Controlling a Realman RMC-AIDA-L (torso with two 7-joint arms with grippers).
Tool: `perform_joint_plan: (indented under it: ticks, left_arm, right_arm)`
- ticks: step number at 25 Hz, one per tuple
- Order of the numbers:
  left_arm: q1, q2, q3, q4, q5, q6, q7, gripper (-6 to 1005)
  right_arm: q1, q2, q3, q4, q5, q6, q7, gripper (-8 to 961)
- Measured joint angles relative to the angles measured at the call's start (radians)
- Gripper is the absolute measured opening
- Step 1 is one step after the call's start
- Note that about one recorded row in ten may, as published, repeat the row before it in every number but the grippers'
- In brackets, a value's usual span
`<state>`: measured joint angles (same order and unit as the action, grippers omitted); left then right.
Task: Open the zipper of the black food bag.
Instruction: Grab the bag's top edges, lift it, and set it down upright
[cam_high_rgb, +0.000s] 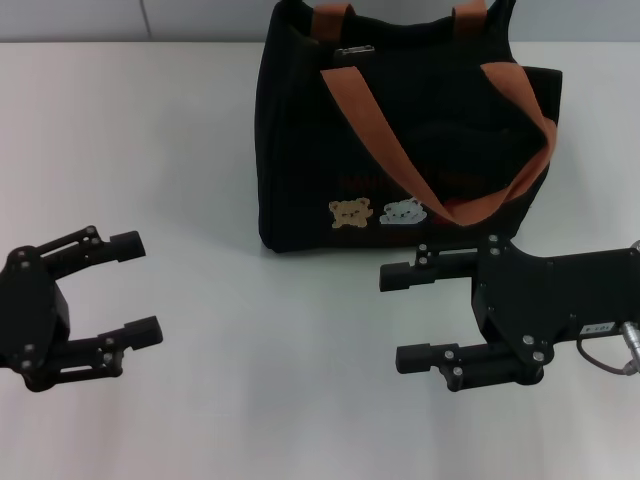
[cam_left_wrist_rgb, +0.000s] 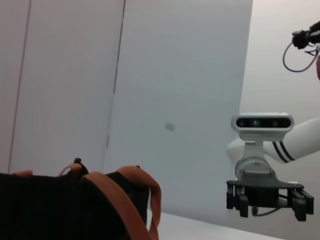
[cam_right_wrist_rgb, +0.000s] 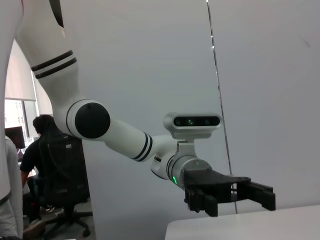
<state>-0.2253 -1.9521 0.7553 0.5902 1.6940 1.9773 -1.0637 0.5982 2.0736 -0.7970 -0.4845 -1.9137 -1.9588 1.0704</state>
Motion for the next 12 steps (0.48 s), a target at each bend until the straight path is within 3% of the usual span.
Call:
perform_joint_plan:
  ticks: [12]
  left_arm:
    - [-0.028,-0.016,-0.001,0.0,0.066,-0.015,-0.023,857]
  right_arm:
    - [-0.005,0.001,0.005,0.006,0.005,0.0,0.0,671]
